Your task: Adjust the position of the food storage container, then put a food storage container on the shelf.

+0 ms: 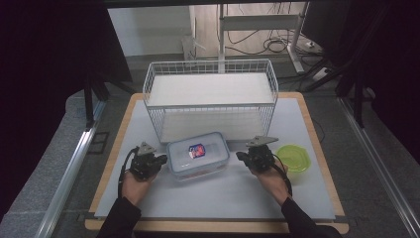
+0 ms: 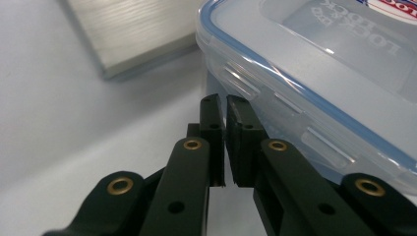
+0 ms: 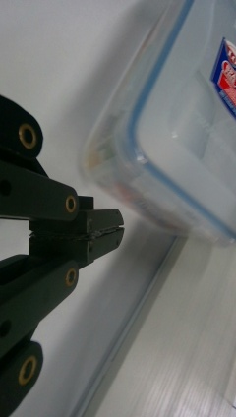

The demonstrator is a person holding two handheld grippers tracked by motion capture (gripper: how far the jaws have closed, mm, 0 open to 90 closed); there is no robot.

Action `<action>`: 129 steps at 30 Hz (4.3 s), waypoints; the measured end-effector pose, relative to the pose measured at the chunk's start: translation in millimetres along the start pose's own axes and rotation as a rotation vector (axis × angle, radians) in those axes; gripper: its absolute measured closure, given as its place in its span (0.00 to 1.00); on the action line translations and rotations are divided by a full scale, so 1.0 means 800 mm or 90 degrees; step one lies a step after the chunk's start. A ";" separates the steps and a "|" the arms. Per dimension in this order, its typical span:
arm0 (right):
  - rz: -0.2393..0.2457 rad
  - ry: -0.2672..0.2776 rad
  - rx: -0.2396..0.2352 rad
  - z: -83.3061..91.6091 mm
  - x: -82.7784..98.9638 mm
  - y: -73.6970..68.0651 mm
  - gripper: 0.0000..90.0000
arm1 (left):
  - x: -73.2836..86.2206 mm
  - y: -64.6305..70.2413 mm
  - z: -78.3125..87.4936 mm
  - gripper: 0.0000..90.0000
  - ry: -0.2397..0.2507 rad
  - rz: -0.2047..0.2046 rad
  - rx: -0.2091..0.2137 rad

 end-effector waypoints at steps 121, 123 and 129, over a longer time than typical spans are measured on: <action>-0.025 -0.036 -0.053 0.068 0.012 -0.020 0.05 | -0.016 0.071 0.028 0.01 -0.001 -0.003 0.160; -0.037 -0.040 -0.054 0.063 0.009 -0.021 0.04 | -0.019 0.074 0.021 0.01 -0.002 0.005 0.177; -0.063 -0.060 -0.077 0.047 0.004 -0.024 0.06 | -0.020 0.079 -0.003 0.00 -0.025 0.021 0.213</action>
Point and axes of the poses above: each handheld gripper's, and its own axes: z roughly backward along the jaws, x roughly out of its underside, y roughly to its right, the point moved 7 cm from there along -z, roughly forward along the jaws, and after that the axes turned 14 degrees about y, right-handed, at the moved point
